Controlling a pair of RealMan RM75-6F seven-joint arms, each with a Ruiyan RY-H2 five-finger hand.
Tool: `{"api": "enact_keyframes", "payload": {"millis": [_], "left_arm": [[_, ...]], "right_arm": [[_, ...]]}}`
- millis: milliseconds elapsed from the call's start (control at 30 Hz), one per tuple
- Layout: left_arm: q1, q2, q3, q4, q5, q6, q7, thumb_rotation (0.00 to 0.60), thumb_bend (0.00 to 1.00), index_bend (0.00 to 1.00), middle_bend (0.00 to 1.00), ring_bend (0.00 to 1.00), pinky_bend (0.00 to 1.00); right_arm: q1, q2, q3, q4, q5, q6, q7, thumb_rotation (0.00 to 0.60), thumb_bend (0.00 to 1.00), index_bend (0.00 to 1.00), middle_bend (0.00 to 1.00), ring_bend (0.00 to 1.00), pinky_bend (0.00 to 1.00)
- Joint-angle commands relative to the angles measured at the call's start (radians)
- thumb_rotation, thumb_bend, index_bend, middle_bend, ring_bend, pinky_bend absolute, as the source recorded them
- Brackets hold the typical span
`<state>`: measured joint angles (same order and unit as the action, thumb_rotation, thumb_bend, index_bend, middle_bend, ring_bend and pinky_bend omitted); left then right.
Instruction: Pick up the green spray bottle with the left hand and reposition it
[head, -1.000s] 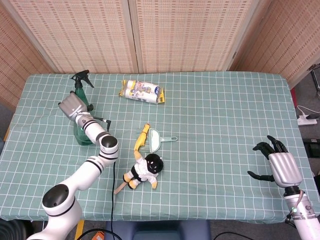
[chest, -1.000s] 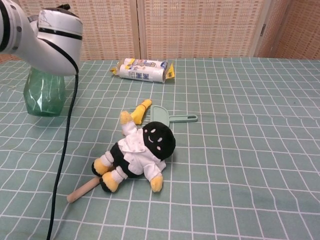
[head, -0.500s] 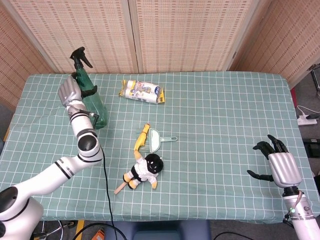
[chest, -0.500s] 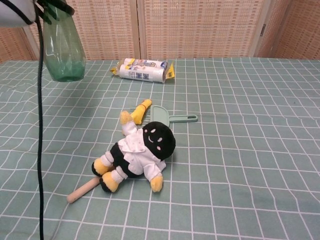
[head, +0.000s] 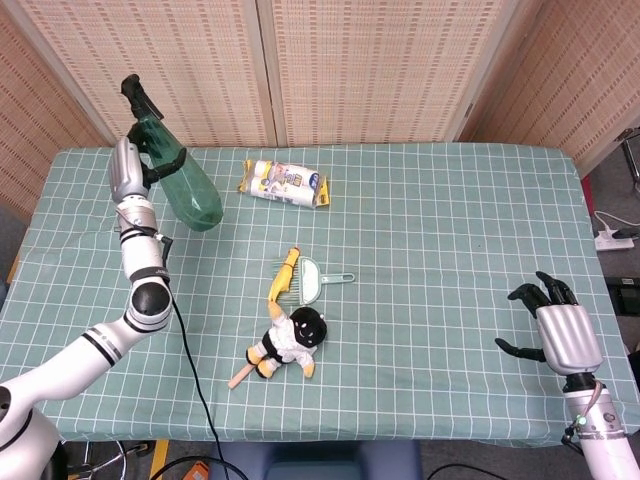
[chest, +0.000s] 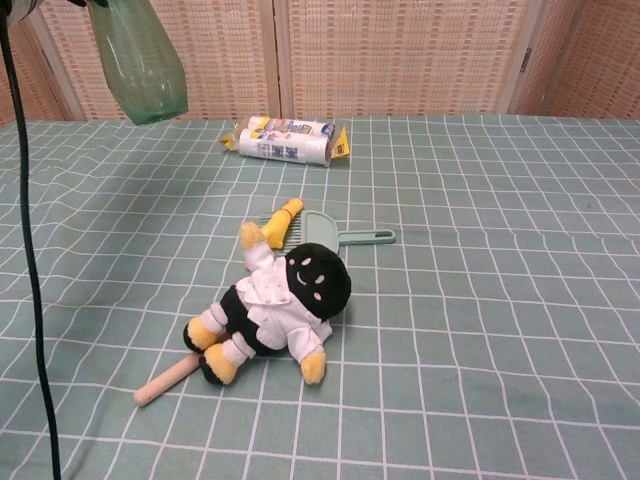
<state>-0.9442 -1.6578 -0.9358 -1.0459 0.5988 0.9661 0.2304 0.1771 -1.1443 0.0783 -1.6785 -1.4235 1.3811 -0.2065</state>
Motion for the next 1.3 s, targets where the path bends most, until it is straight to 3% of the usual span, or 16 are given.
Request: {"api": "enact_keyframes", "payload": {"millis": [33, 333, 533, 867, 1300], "left_arm": [[-0.022, -0.052, 0.119, 0.219, 0.262, -0.043, -0.297, 0.6, 0.37, 0.33, 0.68, 0.45, 0.22], [-0.058, -0.166, 0.327, 0.587, 0.557, 0.06, -0.726, 0.6, 0.36, 0.33, 0.65, 0.41, 0.18], [-0.059, -0.248, 0.432, 0.783, 0.636, 0.079, -0.89, 0.6, 0.36, 0.31, 0.63, 0.38, 0.17], [-0.069, -0.299, 0.443, 0.876, 0.612, 0.108, -1.04, 0.6, 0.35, 0.28, 0.6, 0.34, 0.15], [-0.006, -0.322, 0.482, 0.906, 0.602, 0.043, -1.163, 0.6, 0.32, 0.26, 0.58, 0.31, 0.12]], "right_arm": [[-0.001, -0.004, 0.004, -0.012, 0.016, 0.001, -0.028, 0.6, 0.0, 0.37, 0.3, 0.11, 0.17], [0.0, -0.005, 0.008, -0.027, 0.033, -0.004, -0.064, 0.6, 0.0, 0.37, 0.31, 0.11, 0.18], [0.003, -0.003, 0.011, -0.041, 0.055, -0.011, -0.101, 0.6, 0.0, 0.37, 0.31, 0.11, 0.18], [0.009, 0.007, 0.011, -0.071, 0.087, -0.029, -0.152, 0.6, 0.0, 0.37, 0.32, 0.11, 0.19], [0.017, 0.013, 0.008, -0.097, 0.113, -0.039, -0.204, 0.6, 0.0, 0.37, 0.32, 0.11, 0.2]]}}
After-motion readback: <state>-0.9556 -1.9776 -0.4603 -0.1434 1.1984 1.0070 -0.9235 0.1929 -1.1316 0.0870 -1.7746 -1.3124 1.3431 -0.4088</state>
